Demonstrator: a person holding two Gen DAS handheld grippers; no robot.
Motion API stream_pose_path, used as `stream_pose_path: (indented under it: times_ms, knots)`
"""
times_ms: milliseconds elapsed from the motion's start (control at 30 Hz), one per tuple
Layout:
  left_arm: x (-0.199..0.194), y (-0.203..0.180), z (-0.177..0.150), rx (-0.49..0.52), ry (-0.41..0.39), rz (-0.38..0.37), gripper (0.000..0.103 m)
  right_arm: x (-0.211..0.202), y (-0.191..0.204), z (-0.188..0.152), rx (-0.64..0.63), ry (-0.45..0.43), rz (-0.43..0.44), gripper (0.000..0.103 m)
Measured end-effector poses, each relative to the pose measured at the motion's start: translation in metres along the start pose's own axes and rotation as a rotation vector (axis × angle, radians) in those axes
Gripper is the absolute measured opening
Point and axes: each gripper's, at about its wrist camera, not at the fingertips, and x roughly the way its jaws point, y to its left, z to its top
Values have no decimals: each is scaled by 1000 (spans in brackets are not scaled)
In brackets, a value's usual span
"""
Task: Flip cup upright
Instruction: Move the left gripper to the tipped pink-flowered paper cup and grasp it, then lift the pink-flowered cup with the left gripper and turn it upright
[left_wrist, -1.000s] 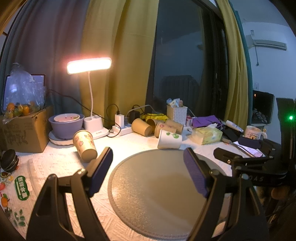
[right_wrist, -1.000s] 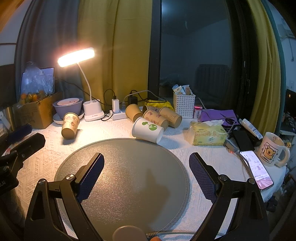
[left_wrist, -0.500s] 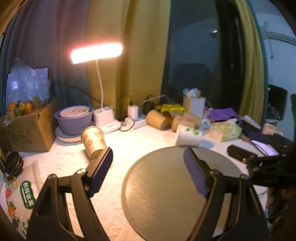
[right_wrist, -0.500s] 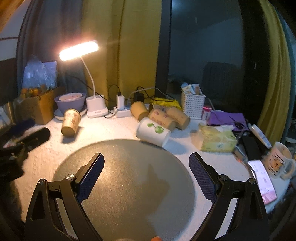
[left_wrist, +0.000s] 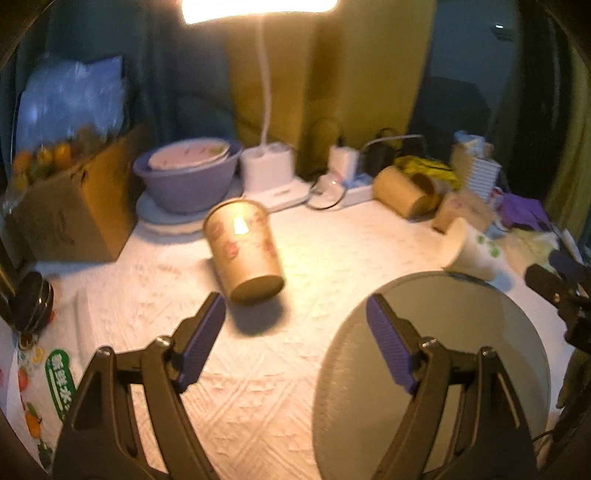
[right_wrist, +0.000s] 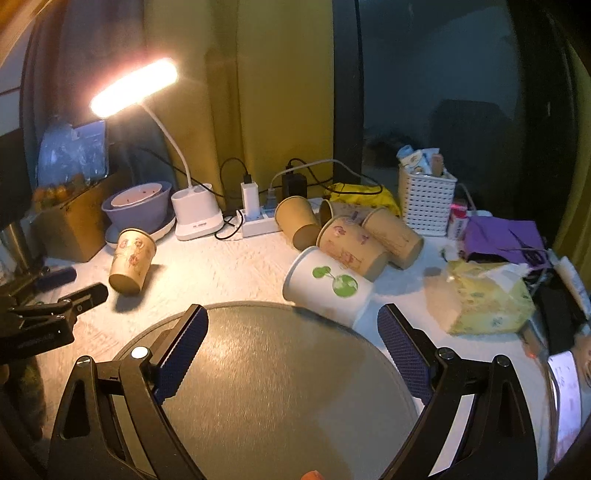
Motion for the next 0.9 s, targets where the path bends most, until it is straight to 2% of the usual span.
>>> stream_pose_path:
  times_ms: [267, 533, 733, 900]
  knots:
    - [37, 25, 12, -72, 90, 58, 80, 29, -15, 11, 11, 52, 4, 95]
    - [60, 32, 28, -66, 111, 97, 80, 44, -33, 18, 62, 66, -14, 95]
    - [90, 34, 43, -79, 156, 89, 80, 53, -42, 19, 96, 80, -25, 95]
    - [113, 36, 47, -121, 230, 70, 80, 57, -46, 17, 110, 82, -14, 95]
